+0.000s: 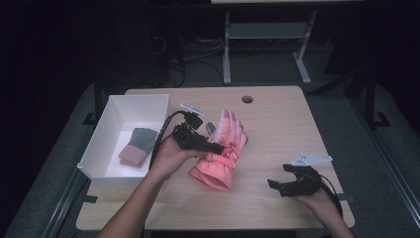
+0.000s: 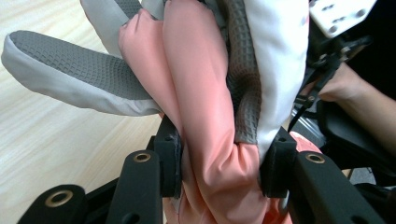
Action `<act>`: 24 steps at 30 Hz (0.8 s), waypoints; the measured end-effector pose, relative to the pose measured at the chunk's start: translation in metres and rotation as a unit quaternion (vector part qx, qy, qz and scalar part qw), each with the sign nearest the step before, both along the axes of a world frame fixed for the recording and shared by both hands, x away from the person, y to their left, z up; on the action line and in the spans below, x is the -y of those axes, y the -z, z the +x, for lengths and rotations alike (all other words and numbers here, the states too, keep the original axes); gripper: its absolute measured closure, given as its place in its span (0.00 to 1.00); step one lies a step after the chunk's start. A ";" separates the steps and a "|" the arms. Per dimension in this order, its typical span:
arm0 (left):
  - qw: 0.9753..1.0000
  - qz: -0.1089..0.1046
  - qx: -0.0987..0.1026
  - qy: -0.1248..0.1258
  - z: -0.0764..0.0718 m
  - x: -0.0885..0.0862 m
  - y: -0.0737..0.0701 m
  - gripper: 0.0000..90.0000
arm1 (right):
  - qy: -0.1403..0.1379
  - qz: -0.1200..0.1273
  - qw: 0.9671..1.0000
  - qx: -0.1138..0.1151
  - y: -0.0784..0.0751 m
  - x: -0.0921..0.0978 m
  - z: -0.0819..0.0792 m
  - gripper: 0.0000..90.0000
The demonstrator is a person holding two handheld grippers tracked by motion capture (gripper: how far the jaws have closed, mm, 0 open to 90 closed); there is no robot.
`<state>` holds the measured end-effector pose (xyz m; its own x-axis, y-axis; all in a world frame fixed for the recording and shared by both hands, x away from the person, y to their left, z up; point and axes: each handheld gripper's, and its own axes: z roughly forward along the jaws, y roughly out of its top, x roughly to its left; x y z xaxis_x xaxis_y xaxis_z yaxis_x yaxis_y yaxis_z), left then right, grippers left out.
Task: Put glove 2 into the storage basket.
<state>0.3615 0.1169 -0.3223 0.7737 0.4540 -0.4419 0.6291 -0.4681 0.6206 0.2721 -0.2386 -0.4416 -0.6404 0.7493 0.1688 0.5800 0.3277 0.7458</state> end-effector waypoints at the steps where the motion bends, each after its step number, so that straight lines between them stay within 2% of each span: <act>1: 1.000 -0.002 0.002 -0.005 -0.001 -0.004 -0.003 0.65 | 0.001 -0.005 1.000 0.000 0.002 0.003 -0.002 0.15; 4: 1.000 -0.004 0.007 -0.018 -0.002 -0.016 -0.013 0.65 | 0.003 -0.003 1.000 -0.003 0.004 0.007 -0.004 0.15; 6: 1.000 -0.006 0.012 -0.029 -0.003 -0.027 -0.020 0.65 | 0.003 -0.006 1.000 0.003 0.003 0.012 -0.005 0.15; 7: 0.999 -0.006 0.018 -0.043 -0.004 -0.038 -0.027 0.65 | 0.007 -0.001 1.000 0.005 0.002 0.017 -0.005 0.15; 8: 0.999 -0.006 0.018 -0.043 -0.004 -0.038 -0.027 0.65 | 0.007 -0.001 1.000 0.005 0.002 0.017 -0.005 0.15; 13: 0.997 -0.009 0.026 -0.068 -0.002 -0.066 -0.043 0.65 | 0.010 -0.002 1.000 0.004 0.006 0.026 -0.004 0.15; 15: 0.996 -0.007 0.030 -0.086 0.000 -0.084 -0.052 0.65 | 0.009 -0.001 1.000 0.003 0.006 0.025 0.000 0.15; 16: 0.996 -0.007 0.030 -0.086 0.000 -0.084 -0.052 0.65 | 0.009 -0.001 1.000 0.003 0.006 0.025 0.000 0.15; 21: 0.993 -0.003 0.036 -0.114 0.006 -0.114 -0.064 0.65 | 0.006 -0.003 1.000 0.002 0.006 0.021 -0.002 0.15; 22: 0.992 0.000 0.036 -0.123 0.008 -0.125 -0.066 0.65 | 0.003 -0.003 1.000 0.003 0.006 0.021 -0.001 0.15; 24: 0.991 0.002 0.037 -0.129 0.009 -0.130 -0.067 0.65 | 0.003 -0.003 1.000 0.002 0.006 0.020 -0.001 0.15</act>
